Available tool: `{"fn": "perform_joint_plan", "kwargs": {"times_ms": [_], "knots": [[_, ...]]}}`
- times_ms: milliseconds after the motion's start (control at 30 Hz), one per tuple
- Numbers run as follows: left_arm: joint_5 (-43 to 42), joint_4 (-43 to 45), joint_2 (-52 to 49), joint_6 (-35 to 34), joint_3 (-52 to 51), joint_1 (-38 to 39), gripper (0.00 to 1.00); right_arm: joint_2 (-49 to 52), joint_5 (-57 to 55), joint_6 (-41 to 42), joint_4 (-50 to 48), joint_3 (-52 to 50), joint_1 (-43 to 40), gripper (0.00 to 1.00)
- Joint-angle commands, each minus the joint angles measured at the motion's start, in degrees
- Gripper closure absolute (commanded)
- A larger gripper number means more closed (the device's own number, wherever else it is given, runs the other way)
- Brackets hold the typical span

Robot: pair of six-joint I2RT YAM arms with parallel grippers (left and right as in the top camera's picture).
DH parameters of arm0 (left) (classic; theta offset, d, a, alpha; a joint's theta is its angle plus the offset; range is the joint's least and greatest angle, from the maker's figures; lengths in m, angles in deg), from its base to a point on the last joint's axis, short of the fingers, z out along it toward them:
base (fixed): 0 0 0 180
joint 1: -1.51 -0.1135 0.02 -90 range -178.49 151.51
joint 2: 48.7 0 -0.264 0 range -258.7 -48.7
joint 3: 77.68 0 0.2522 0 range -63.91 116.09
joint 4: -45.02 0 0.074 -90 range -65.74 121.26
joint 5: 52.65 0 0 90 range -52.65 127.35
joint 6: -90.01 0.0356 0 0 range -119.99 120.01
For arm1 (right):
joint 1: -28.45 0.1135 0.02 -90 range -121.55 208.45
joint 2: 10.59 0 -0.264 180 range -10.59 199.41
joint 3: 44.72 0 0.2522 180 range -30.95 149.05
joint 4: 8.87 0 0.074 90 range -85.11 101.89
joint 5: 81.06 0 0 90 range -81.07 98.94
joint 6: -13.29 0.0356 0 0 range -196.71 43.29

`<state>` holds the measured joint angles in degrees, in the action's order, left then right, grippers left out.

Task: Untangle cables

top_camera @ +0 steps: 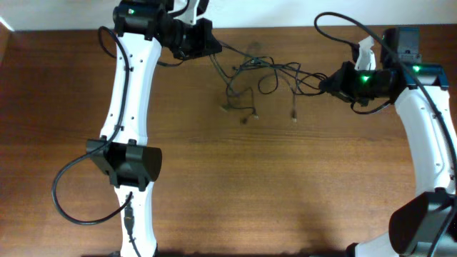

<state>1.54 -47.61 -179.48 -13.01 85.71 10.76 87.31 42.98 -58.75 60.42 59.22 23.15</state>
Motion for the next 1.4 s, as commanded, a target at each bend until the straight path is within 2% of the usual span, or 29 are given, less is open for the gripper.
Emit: {"fn": "perform_joint_plan", "kwargs": {"times_ms": [0, 33, 67, 100, 133, 167, 233, 300, 333, 367, 400, 467, 533, 600, 633, 667, 700, 733, 767, 800, 867, 900, 1000, 1100, 1233, 1267, 1300, 1333, 1367], "knots": [[27.10, -4.87, 0.92, 4.61, 1.29, -4.55, 1.00, 0.83, -10.47, -4.90, 5.66, -0.70, -7.98, 0.96], [27.08, -6.01, 0.92, 9.14, 1.29, -4.39, 1.00, 0.83, -13.49, -7.15, 8.68, -0.70, -8.00, 0.96], [27.04, -7.19, 0.92, 14.43, 1.29, -4.04, 1.00, 0.83, -21.88, -7.23, 11.21, -0.70, -8.02, 0.96], [25.55, -7.61, 0.92, 19.63, 1.29, -4.04, 1.00, 0.83, -23.45, -7.82, 12.22, -0.70, -8.00, 0.94], [16.09, -7.87, 0.92, 25.27, 1.29, -4.04, 1.00, 0.83, -19.43, -11.47, 12.63, -0.68, -7.85, 0.34], [6.80, -8.00, 0.92, 28.96, 1.29, -4.00, 1.00, 0.83, -14.88, -11.82, 12.66, -0.52, -7.85, 0.23], [-2.12, -7.93, 0.92, 29.44, 1.29, -4.00, 1.00, 0.83, -3.04, -16.11, 12.63, 0.72, -7.82, 0.20], [-7.10, -7.82, 0.92, 29.40, 1.29, -4.00, 1.00, 0.83, -0.50, -16.06, 12.24, 0.92, -7.02, 0.20], [-12.63, -6.67, 0.92, 29.35, 1.29, -4.00, 1.00, 0.81, 2.75, -16.06, 10.95, 0.92, -5.11, 0.20], [-22.18, -3.93, 0.92, 25.86, 1.29, -4.02, 1.00, 0.81, 8.41, -14.56, 7.56, 0.92, -2.49, 0.20], [-29.53, 1.11, 0.92, 17.38, 1.29, -4.00, 1.00, 0.83, 9.73, -9.92, 2.73, 0.92, 1.18, 0.20], [-34.93, 5.18, 0.92, 8.87, 1.29, -4.00, 1.00, 0.83, 8.74, -3.39, -4.57, 0.92, 6.95, 0.20], [-41.44, 9.84, 0.92, -0.50, 1.29, -4.02, 1.00, 0.83, 2.40, 3.85, -11.52, 0.92, 11.61, 0.22], [-44.50, 14.08, 0.92, -5.38, 1.29, -4.00, 1.00, 0.90, -4.63, 5.07, -12.46, 0.87, 16.70, 0.25], [-46.58, 15.91, 0.92, -6.38, 1.29, -4.00, 1.00, 0.96, -10.45, 6.08, -12.48, 0.85, 19.69, 0.29], [-46.99, 15.93, 0.92, -6.91, 1.29, -4.02, 1.00, 0.96, -14.40, 7.58, -12.52, 0.85, 21.35, 0.40], [-46.93, 16.13, 0.92, -6.88, 1.29, -4.11, 1.00, 0.96, -17.88, 8.09, -11.76, 0.85, 22.18, 0.61], [-45.90, 17.38, 0.92, -6.86, 1.29, -4.59, 1.00, 0.94, -19.28, 8.07, -10.40, 0.85, 22.01, 0.89], [-35.60, 17.94, 0.92, -6.64, 1.29, -6.27, 1.00, 0.17, -19.30, 8.04, -8.94, 0.92, 20.50, 0.96], [-23.69, 16.52, 0.92, -6.64, 1.29, -7.28, 1.00, -0.98, -19.28, 8.02, -8.57, 0.98, 19.82, 0.96], [3.52, 10.16, 0.92, -4.98, 1.29, -7.50, 1.00, -3.78, -19.74, 4.52, -0.33, 8.31, 19.41, 0.96], [8.15, 7.04, 0.92, 0.20, 1.29, -7.50, 1.00, -3.80, -19.71, 3.89, 2.67, 11.28, 19.41, 0.96], [24.50, -2.03, 0.55, 7.17, 1.27, -7.50, 1.00, -3.80, -19.74, 2.10, 9.27, 18.29, 19.41, 0.96], [30.77, -4.61, -2.29, 10.10, 0.96, -7.52, 1.00, -3.80, -19.71, 0.44, 17.18, 29.68, 18.71, 0.96], [31.36, -4.35, -4.70, 10.10, 0.31, -7.52, 0.99, -3.91, -19.71, 0.00, 20.85, 36.59, 18.64, 0.96], [31.93, -4.33, -4.76, 10.10, 0.31, -7.52, 0.92, -3.93, -19.74, -0.02, 21.84, 38.71, 18.64, 0.96], [32.20, -4.15, -4.76, 10.08, 0.31, -7.50, 0.43, -3.93, -19.71, 0.00, 22.08, 39.74, 18.67, 0.96], [31.52, -3.67, -4.74, 10.08, 0.31, -7.50, 0.18, -3.63, -19.74, 0.02, 22.73, 39.65, 18.67, 0.96], [28.59, -3.30, -4.72, 10.10, 0.68, -7.50, 0.06, -2.97, -19.80, 0.02, 24.11, 39.63, 18.67, 0.96]]}}
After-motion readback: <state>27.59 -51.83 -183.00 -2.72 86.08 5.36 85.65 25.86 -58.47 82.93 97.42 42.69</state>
